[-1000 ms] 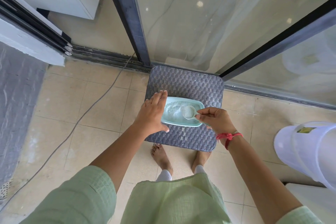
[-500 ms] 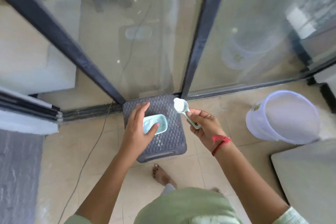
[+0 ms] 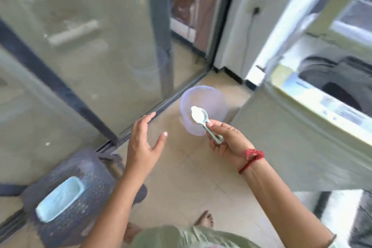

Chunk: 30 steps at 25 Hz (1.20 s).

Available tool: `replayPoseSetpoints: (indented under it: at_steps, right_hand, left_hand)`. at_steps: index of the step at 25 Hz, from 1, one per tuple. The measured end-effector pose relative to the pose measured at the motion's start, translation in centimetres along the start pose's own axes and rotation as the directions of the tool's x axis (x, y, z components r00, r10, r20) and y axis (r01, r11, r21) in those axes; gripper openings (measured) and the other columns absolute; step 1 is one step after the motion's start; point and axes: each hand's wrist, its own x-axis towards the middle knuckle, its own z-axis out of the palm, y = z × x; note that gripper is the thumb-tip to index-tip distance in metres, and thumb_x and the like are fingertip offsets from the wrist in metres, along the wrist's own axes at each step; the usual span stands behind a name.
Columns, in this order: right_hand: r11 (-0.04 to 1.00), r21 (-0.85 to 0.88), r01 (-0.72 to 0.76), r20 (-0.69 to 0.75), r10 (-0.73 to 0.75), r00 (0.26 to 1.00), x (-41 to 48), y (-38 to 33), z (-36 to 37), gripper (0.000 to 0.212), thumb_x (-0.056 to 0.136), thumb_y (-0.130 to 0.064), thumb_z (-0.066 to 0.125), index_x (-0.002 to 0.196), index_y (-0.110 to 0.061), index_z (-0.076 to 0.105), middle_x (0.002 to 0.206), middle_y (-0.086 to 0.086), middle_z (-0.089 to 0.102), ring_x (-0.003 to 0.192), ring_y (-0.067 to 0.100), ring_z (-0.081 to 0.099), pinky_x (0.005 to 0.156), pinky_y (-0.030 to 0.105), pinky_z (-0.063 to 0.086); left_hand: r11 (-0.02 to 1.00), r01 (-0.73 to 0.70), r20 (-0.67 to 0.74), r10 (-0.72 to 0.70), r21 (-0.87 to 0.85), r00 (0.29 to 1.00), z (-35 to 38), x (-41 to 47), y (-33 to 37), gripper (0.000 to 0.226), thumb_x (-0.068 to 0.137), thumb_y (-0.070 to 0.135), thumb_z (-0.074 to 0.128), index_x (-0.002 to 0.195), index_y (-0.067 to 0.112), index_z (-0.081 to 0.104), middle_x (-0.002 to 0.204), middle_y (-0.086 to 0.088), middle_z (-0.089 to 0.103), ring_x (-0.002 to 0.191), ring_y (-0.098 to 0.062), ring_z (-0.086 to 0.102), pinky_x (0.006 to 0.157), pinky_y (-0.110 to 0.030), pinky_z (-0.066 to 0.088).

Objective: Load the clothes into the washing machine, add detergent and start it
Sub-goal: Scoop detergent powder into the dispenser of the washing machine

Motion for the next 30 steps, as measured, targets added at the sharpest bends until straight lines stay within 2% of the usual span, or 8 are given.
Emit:
replayPoseSetpoints:
  at_steps: [5, 9, 12, 14, 19, 22, 25, 30]
  right_hand:
    - [0.973, 0.130, 0.193, -0.211, -0.164, 0.964, -4.4, -7.4, -11.4, 0.011, 0.083, -0.008, 0.062, 0.093, -0.010, 0.067, 0.069, -0.006, 0.064, 0.058, 0.002, 0.055, 0.051, 0.013, 0.044]
    - [0.936, 0.196, 0.292, -0.341, -0.213, 0.915, -5.6, -10.9, -18.0, 0.010, 0.083, -0.008, 0.063, 0.091, -0.013, 0.068, 0.071, -0.006, 0.065, 0.062, 0.004, 0.055, 0.052, 0.014, 0.045]
    - [0.906, 0.254, 0.340, -0.419, -0.213, 0.883, -5.4, -13.5, -21.9, 0.010, 0.078, -0.010, 0.068, 0.086, -0.016, 0.068, 0.073, -0.006, 0.065, 0.063, 0.005, 0.057, 0.051, 0.015, 0.048]
    - [0.886, 0.268, 0.377, -0.457, -0.228, 0.860, -4.8, -15.8, -24.7, 0.019, 0.072, -0.012, 0.070, 0.091, -0.014, 0.068, 0.077, -0.005, 0.066, 0.063, 0.005, 0.059, 0.052, 0.015, 0.049]
    - [0.847, 0.265, 0.460, -0.588, -0.236, 0.773, -3.0, -22.1, -31.5, 0.027, 0.073, -0.012, 0.069, 0.100, -0.012, 0.070, 0.078, -0.004, 0.068, 0.066, 0.006, 0.058, 0.055, 0.015, 0.050]
    - [0.827, 0.288, 0.483, -0.631, -0.216, 0.745, -1.5, -25.5, -35.1, 0.027, 0.076, -0.011, 0.067, 0.103, -0.011, 0.069, 0.083, -0.002, 0.069, 0.068, 0.006, 0.058, 0.055, 0.015, 0.051]
    - [0.804, 0.287, 0.521, -0.677, -0.214, 0.704, -0.1, -28.0, -38.5, 0.020, 0.079, -0.011, 0.066, 0.099, -0.012, 0.069, 0.081, -0.002, 0.069, 0.065, 0.006, 0.059, 0.050, 0.014, 0.049]
    - [0.805, 0.282, 0.522, -0.718, -0.185, 0.672, 2.3, -30.4, -43.6, 0.014, 0.083, -0.010, 0.065, 0.096, -0.013, 0.069, 0.082, -0.002, 0.068, 0.064, 0.004, 0.059, 0.050, 0.014, 0.048]
  left_hand:
    - [0.972, -0.187, 0.206, 0.213, -0.139, 0.955, 11.8, 3.4, 9.6, 0.055, 0.081, 0.041, 0.055, 0.125, 0.008, 0.052, 0.120, 0.005, 0.052, 0.112, -0.007, 0.047, 0.097, -0.003, 0.027]
    - [0.946, -0.267, 0.324, 0.315, -0.183, 0.892, 19.3, 6.8, 13.7, 0.059, 0.080, 0.045, 0.053, 0.126, 0.009, 0.052, 0.123, 0.006, 0.052, 0.114, -0.002, 0.044, 0.098, -0.002, 0.024]
    - [0.922, -0.309, 0.364, 0.378, -0.233, 0.851, 24.1, 9.9, 17.3, 0.056, 0.079, 0.045, 0.053, 0.127, 0.014, 0.051, 0.121, 0.007, 0.051, 0.110, 0.007, 0.039, 0.094, 0.002, 0.022]
    - [0.907, -0.325, 0.388, 0.410, -0.268, 0.826, 27.5, 12.2, 19.4, 0.052, 0.081, 0.042, 0.056, 0.127, 0.018, 0.050, 0.120, 0.012, 0.048, 0.110, 0.010, 0.037, 0.093, 0.003, 0.022]
    - [0.869, -0.381, 0.450, 0.491, -0.316, 0.746, 35.9, 18.8, 24.3, 0.051, 0.082, 0.043, 0.054, 0.128, 0.021, 0.049, 0.122, 0.010, 0.049, 0.112, 0.007, 0.038, 0.093, 0.003, 0.022]
    - [0.851, -0.401, 0.472, 0.522, -0.338, 0.710, 40.4, 22.5, 27.3, 0.047, 0.084, 0.037, 0.059, 0.127, 0.022, 0.049, 0.119, 0.011, 0.048, 0.110, 0.006, 0.040, 0.092, 0.003, 0.023]
    - [0.839, -0.417, 0.532, 0.545, -0.350, 0.648, 44.7, 24.9, 29.7, 0.045, 0.087, 0.026, 0.064, 0.128, 0.023, 0.048, 0.118, 0.012, 0.046, 0.110, 0.004, 0.042, 0.092, -0.002, 0.025]
    - [0.816, -0.446, 0.609, 0.573, -0.367, 0.548, 51.1, 27.1, 31.3, 0.045, 0.088, 0.029, 0.062, 0.130, 0.022, 0.048, 0.126, 0.008, 0.048, 0.118, -0.007, 0.046, 0.099, -0.023, 0.037]
